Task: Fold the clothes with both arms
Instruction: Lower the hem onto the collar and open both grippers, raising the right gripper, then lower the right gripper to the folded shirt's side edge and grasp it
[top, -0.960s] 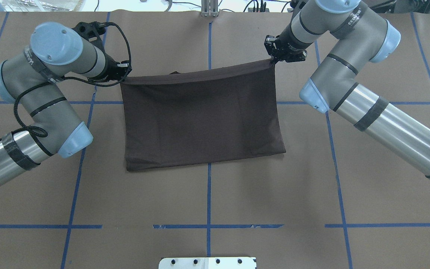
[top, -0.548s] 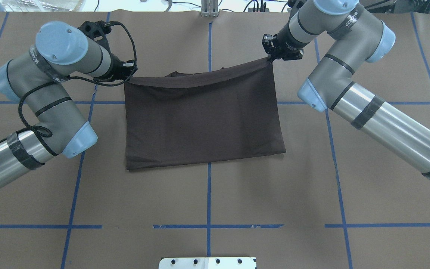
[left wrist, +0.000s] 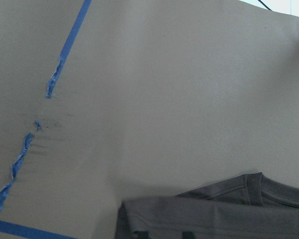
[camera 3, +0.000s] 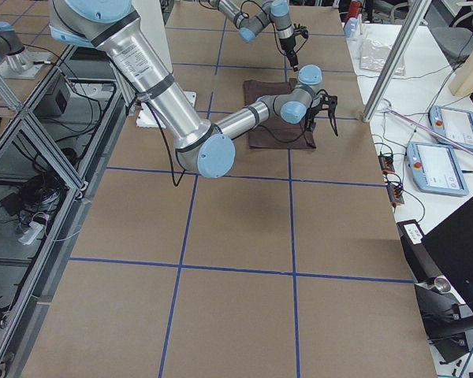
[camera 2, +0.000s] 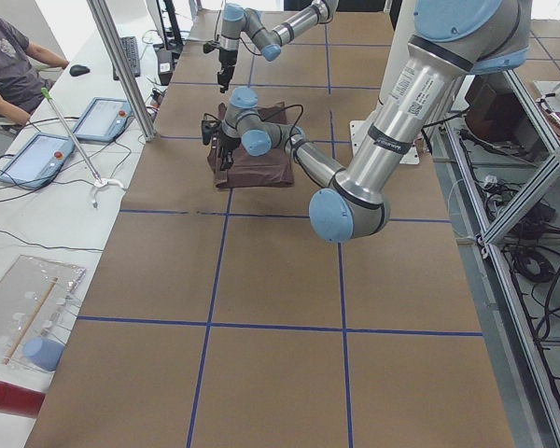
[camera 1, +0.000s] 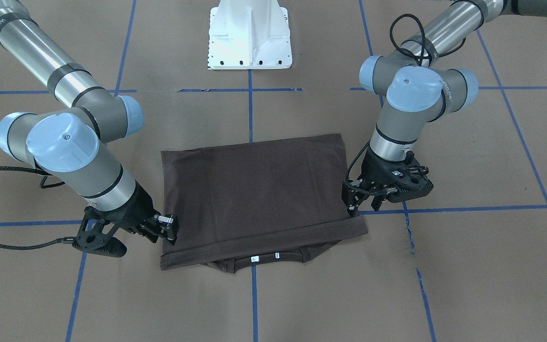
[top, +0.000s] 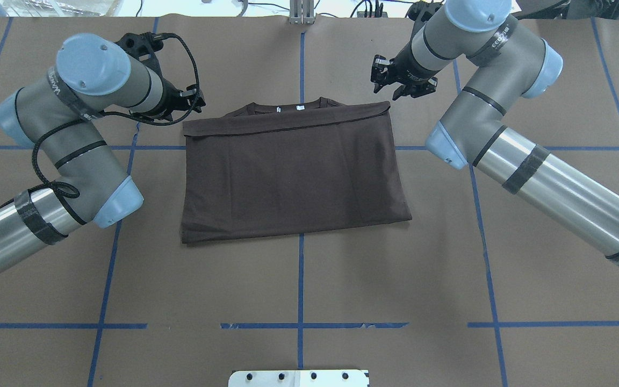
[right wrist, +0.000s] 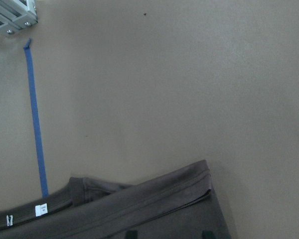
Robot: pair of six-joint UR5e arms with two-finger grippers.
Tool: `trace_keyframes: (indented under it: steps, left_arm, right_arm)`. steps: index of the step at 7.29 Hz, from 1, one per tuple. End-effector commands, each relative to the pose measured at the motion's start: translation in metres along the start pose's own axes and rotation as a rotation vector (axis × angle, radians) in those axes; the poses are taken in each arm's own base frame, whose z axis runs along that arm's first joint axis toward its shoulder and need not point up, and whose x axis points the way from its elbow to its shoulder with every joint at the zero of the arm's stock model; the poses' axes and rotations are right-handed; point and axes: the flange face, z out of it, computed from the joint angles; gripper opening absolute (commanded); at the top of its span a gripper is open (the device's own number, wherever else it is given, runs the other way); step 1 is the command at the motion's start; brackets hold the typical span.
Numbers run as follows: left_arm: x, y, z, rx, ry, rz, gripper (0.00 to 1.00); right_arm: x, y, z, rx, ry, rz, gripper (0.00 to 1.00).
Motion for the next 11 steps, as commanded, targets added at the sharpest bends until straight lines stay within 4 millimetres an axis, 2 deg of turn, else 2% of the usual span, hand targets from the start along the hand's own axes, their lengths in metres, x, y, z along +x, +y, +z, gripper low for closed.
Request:
trace_keyframes:
  steps: [1, 2, 3, 4, 5, 6, 7, 8, 9, 11]
  left_arm:
    - [0.004, 0.000, -0.004, 0.001, 0.010, 0.006, 0.99]
    - [0.005, 0.001, -0.006, 0.000, 0.013, 0.006, 0.99]
    - [0.006, 0.000, -0.009, 0.003, 0.017, 0.005, 0.99]
    - [0.011, 0.000, -0.016, 0.006, 0.030, 0.007, 0.99]
    - [0.014, 0.001, -0.018, 0.007, 0.039, 0.005, 0.99]
    - [0.014, 0.001, -0.018, 0.008, 0.040, -0.006, 0.99]
    - [0.016, 0.002, -0.021, 0.010, 0.049, -0.004, 0.99]
    - [0.016, 0.002, -0.022, 0.012, 0.054, -0.003, 0.99]
    - [0.016, 0.002, -0.022, 0.012, 0.056, -0.003, 0.99]
    - [0.017, 0.002, -0.023, 0.014, 0.062, -0.001, 0.99]
  right_arm:
    - [-0.006, 0.019, -0.010, -0.007, -0.060, -0.024, 1.00]
    - [0.020, 0.065, -0.016, -0.039, -0.071, -0.026, 0.99]
    - [0.053, 0.097, -0.024, -0.055, -0.070, -0.030, 0.94]
    - [0.079, 0.122, -0.022, -0.076, -0.052, -0.037, 0.95]
    - [0.088, 0.141, -0.009, -0.102, -0.032, -0.044, 0.90]
    - [0.086, 0.158, 0.002, -0.128, -0.023, -0.052, 0.79]
    - [0.080, 0.184, 0.022, -0.139, -0.003, -0.067, 0.78]
    - [0.077, 0.188, 0.031, -0.131, 0.020, -0.067, 0.73]
    - [0.079, 0.189, 0.032, -0.134, 0.024, -0.066, 0.71]
    - [0.084, 0.188, 0.032, -0.138, 0.029, -0.063, 0.72]
